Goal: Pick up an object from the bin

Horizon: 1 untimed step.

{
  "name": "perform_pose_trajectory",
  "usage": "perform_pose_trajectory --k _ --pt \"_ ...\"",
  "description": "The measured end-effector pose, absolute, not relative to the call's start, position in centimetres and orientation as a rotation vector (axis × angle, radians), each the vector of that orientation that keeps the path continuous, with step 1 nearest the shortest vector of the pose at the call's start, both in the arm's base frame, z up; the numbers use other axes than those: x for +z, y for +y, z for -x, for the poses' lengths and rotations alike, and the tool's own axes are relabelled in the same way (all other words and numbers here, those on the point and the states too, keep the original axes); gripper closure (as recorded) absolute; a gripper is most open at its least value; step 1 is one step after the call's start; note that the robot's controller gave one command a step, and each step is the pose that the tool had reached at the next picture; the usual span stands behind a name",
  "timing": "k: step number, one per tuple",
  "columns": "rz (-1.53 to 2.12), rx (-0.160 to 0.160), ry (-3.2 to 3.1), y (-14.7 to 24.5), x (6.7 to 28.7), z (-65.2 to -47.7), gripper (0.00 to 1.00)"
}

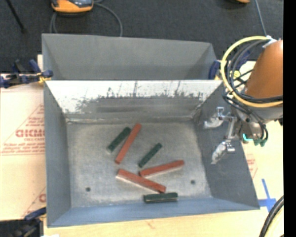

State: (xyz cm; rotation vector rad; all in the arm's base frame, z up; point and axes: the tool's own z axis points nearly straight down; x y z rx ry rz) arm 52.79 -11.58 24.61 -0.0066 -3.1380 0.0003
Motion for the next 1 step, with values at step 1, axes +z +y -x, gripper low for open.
perform_pose_trajectory --k 1 --pt "0.004 0.002 -3.142 -11.54 24.89 -52.85 0.00"
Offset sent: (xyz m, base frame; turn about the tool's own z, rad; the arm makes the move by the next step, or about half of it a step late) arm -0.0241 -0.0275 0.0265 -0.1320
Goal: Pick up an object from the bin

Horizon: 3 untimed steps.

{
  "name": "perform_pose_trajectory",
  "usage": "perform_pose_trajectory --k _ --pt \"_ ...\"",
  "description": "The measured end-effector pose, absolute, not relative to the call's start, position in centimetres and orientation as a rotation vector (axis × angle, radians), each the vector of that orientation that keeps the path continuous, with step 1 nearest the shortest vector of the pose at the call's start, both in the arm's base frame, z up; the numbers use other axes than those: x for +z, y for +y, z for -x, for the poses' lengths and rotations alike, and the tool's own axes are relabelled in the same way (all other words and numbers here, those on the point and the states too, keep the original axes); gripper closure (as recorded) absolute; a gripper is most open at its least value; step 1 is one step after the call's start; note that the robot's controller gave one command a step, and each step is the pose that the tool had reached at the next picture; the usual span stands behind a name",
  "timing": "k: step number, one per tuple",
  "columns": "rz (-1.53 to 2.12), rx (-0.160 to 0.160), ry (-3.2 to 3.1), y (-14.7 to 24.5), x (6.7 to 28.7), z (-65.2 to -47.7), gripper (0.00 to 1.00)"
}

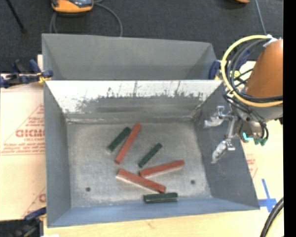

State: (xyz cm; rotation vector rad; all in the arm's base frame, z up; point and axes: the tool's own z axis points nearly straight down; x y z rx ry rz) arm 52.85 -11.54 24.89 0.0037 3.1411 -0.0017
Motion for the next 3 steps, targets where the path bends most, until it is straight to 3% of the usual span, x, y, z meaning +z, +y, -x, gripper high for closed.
perform_pose_trajectory --k 1,2,3 --pt "0.096 -0.001 3.137 -12.6 26.0 -51.9 0.00" --pt "0.158 -0.007 3.127 -8.9 21.3 -51.4 0.00" --pt "0.233 -0.002 3.124 -7.8 15.2 -51.2 0.00"
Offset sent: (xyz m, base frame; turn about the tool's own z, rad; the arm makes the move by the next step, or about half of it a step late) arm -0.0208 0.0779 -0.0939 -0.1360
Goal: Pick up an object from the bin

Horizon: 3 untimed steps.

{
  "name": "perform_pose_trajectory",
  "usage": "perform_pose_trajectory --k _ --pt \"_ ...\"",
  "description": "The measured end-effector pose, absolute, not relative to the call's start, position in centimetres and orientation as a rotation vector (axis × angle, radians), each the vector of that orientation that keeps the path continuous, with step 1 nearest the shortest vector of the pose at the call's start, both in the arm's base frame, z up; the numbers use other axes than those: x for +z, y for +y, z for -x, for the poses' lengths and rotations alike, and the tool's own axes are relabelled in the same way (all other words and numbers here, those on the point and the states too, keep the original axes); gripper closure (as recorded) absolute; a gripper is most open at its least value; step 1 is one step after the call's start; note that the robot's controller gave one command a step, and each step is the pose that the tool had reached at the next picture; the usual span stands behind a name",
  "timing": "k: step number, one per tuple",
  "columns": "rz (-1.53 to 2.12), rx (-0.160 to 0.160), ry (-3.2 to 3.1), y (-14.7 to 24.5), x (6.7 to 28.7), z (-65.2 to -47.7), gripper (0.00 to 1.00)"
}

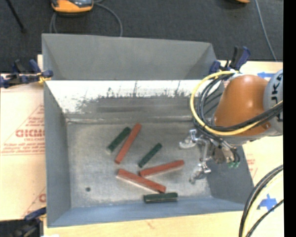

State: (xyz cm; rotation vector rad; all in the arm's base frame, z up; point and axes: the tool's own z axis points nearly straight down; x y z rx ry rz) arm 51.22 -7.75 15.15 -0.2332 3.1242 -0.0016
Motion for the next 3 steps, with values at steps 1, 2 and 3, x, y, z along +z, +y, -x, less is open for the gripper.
perform_pose_trajectory --k 1,2,3 --pt "0.231 -0.003 3.129 -9.2 8.8 -52.5 1.00" --pt "0.232 -0.003 3.128 -9.2 8.8 -52.5 1.00" --pt "0.239 -0.003 3.128 -10.4 23.2 -54.3 1.00"
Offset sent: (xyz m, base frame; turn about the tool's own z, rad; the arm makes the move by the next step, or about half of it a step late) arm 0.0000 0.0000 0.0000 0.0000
